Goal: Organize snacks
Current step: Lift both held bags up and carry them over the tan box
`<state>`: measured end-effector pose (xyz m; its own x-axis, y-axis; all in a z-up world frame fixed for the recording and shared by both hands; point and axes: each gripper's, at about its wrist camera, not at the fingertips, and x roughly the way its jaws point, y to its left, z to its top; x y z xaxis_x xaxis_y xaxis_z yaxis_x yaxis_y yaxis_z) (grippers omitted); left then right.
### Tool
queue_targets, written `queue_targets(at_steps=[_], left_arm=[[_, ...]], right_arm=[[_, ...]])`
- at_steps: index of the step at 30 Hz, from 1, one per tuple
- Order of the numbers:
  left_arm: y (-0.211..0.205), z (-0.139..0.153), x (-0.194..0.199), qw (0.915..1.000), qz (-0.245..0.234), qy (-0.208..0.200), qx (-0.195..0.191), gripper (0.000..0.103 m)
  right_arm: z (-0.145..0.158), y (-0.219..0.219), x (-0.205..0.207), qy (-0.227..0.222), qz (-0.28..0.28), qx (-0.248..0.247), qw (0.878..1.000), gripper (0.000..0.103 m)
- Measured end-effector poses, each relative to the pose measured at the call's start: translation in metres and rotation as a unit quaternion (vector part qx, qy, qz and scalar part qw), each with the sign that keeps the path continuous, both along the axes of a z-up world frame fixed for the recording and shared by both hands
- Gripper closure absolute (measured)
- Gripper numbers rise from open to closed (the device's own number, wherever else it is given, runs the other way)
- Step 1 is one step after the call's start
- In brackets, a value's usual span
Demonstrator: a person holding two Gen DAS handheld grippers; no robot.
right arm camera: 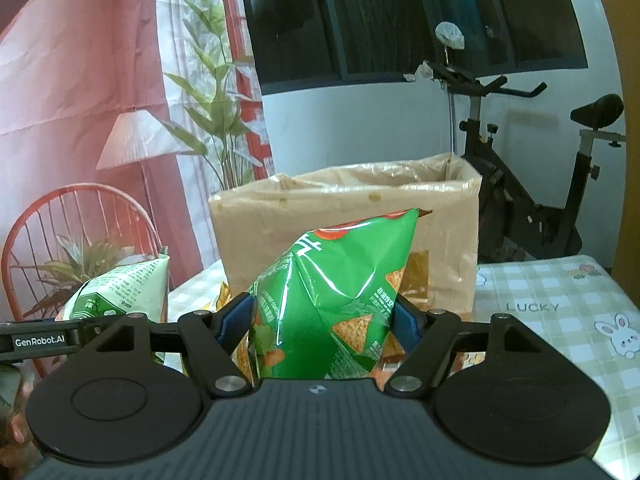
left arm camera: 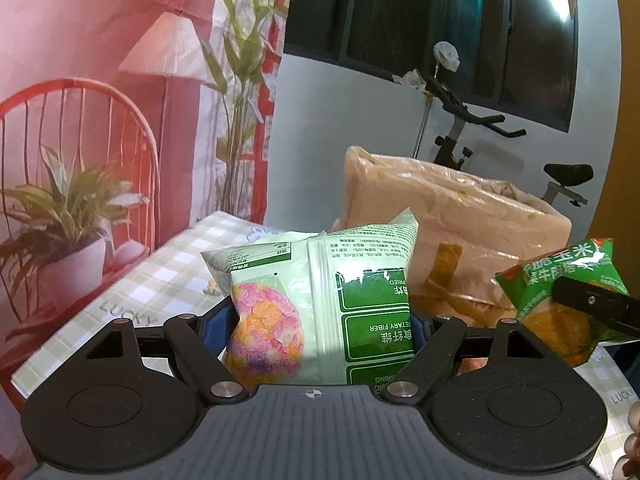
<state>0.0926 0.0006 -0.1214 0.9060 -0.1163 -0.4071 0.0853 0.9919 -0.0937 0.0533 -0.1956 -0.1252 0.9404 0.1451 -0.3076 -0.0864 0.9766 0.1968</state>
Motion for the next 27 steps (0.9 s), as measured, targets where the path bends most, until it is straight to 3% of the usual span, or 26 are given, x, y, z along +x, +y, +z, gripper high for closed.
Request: queue_targets(at_steps=[27], left_arm=[[-0.011,0.03,0.023,0.9984,-0.029,-0.041,0.024,0.02]], right_arm=[[0.025,-0.014,0.02,-0.026,0.013,-0.022,0.999,0.029]])
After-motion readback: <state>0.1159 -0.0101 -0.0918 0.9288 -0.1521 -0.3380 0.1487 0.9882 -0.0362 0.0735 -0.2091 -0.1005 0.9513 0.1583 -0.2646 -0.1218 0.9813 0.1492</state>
